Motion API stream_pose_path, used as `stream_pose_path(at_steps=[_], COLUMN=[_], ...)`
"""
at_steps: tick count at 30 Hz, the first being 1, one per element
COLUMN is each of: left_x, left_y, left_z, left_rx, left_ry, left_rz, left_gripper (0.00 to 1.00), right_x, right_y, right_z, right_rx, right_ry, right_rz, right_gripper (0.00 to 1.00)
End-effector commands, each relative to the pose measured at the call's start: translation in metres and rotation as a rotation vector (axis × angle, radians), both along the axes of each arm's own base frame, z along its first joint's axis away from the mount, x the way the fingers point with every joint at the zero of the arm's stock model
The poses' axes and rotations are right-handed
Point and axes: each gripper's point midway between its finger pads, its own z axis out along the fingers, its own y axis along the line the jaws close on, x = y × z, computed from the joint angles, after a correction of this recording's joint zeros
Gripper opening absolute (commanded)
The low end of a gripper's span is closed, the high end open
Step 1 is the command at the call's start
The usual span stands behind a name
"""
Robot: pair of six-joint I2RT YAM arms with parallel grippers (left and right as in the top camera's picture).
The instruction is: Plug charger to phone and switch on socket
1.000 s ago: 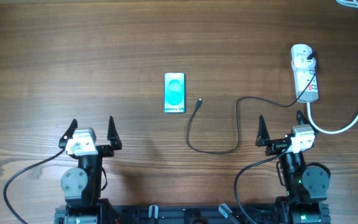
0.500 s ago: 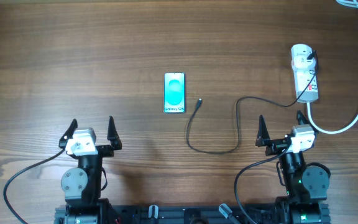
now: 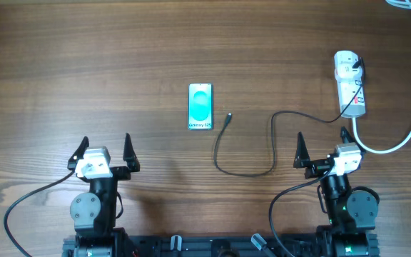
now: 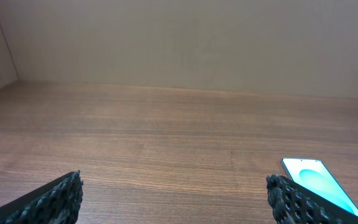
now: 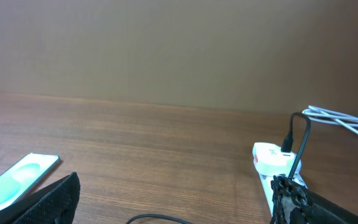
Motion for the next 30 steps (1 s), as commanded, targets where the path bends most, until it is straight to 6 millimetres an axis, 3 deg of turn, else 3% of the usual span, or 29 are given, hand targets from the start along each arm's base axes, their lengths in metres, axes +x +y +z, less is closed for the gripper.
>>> stream_pose_path(at_steps=[1, 12, 13, 16, 18, 20, 22, 24, 26, 30], left_x=[0.0, 0.0, 0.001, -0.004, -0.021, -0.046, -0.07, -0.084, -0.1, -0.123], left_y=[-0.002, -0.002, -0.008, -0.05, -0.095, -0.126, -0.146, -0.152, -0.153, -0.144], left_z=[-0.002, 0.0, 0.002, 0.006, 0.018, 0.036, 0.057, 0.074, 0.105, 0.156], left_rx=[-0.008, -0.008, -0.03, -0.138, -0.209, -0.176, -0.101, -0.042, -0.021, 0.005], left_ry=[0.007, 0.0, -0.009, -0.013, -0.028, -0.091, -0.188, -0.277, -0.411, -0.658], left_rz=[-0.013, -0.013, -0.045, -0.288, -0.567, -0.805, -0.979, -1.051, -1.073, -1.02], left_gripper=[1.0, 1.0, 1.0, 1.0, 1.0, 1.0, 1.0, 1.0, 1.0, 1.0], right_x=[0.0, 0.0, 0.0, 0.0, 0.0, 0.0, 0.0, 0.0, 0.0, 0.0], right_y=[-0.003, -0.003, -0.003, -0.003, -0.003, -0.003, -0.003, -0.003, -0.003, -0.003], right_z=[0.001, 0.001, 0.001, 0.001, 0.001, 0.001, 0.001, 0.001, 0.001, 0.001], right_rx=[0.017, 0.017, 0.017, 0.017, 0.017, 0.017, 0.017, 0.017, 0.017, 0.017], right_ry=[-0.004, -0.004, -0.004, -0.004, -0.004, -0.004, -0.004, -0.004, -0.004, -0.004], right_rz=[-0.017, -0.017, -0.017, -0.017, -0.017, -0.017, -0.017, -0.017, -0.017, -0.017], right_gripper=[1.0, 1.0, 1.0, 1.0, 1.0, 1.0, 1.0, 1.0, 1.0, 1.0])
